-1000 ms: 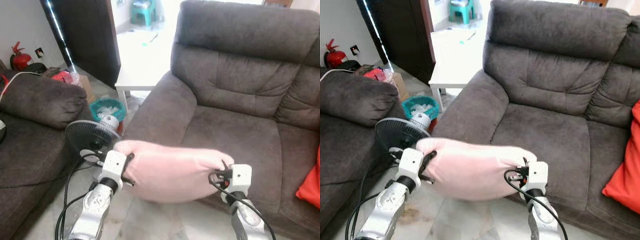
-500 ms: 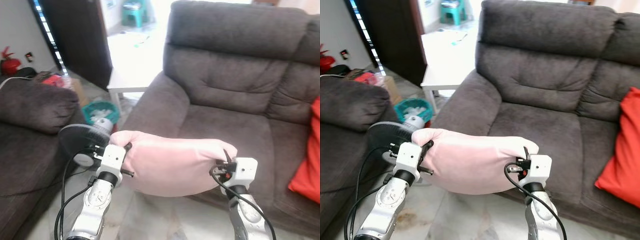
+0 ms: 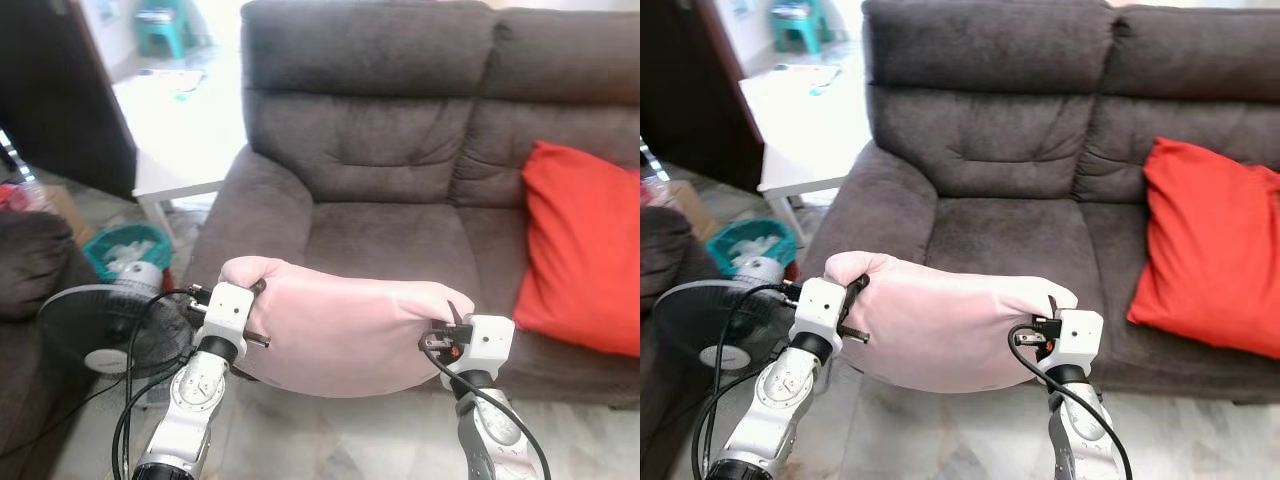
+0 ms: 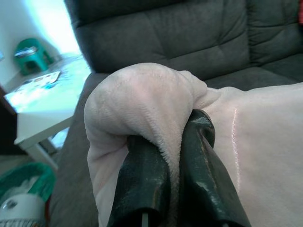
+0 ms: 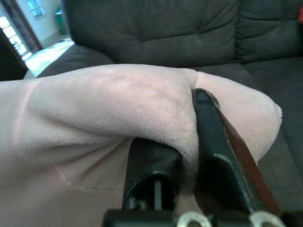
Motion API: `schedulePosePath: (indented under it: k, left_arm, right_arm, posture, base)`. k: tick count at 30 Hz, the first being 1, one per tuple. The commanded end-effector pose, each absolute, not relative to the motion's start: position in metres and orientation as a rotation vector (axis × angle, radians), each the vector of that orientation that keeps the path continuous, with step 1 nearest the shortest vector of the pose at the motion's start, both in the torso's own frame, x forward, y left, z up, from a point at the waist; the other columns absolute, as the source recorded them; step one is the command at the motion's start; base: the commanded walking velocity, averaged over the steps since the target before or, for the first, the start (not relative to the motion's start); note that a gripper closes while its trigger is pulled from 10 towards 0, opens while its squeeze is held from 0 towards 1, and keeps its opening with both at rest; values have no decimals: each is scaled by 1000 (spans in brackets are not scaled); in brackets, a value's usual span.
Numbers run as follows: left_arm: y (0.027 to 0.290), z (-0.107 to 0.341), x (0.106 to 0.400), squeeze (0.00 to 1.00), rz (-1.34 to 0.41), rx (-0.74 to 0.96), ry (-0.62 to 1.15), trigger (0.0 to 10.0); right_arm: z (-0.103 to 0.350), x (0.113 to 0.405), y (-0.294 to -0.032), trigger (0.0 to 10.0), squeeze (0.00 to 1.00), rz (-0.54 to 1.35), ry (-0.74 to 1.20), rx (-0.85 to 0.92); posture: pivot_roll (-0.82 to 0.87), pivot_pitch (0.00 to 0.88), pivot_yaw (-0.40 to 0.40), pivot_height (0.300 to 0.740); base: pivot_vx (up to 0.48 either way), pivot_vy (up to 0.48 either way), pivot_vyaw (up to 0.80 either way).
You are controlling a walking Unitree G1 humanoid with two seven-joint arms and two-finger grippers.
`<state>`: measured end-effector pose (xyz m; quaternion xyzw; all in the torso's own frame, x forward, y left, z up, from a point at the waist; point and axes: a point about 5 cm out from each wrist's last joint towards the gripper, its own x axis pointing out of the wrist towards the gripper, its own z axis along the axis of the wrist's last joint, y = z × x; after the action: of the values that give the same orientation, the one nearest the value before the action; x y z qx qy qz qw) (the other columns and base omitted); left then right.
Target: Move the pillow to the sofa from floor
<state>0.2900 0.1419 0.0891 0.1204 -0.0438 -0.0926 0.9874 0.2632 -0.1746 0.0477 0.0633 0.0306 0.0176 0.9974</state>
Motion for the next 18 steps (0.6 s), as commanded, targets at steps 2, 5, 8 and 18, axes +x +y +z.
schedulePosePath:
  k: [2, 5, 8, 18]
  left_arm:
    - [152, 96, 294, 0, -132, 235, -121, 10000]
    - [151, 96, 295, 0, -135, 230, -120, 10000]
    - [150, 98, 297, 0, -132, 220, -124, 10000]
    - [152, 99, 293, 0, -109, 209, -133, 10000]
  right_arm:
    - [68, 270, -182, 10000, 0, 1, -36, 131]
    - [70, 271, -186, 10000, 0, -10, -42, 125]
    - [73, 271, -189, 10000, 0, -19, -50, 120]
    - [75, 276, -190, 10000, 0, -20, -49, 110]
  posture:
    - [75, 0, 1, 740]
    - [74, 0, 4, 740]
    - [74, 0, 1, 740]
    - [96, 0, -13, 740]
  base:
    - [0, 0, -800]
    - [0, 0, -800]
    - [0, 0, -800]
    - [0, 0, -90]
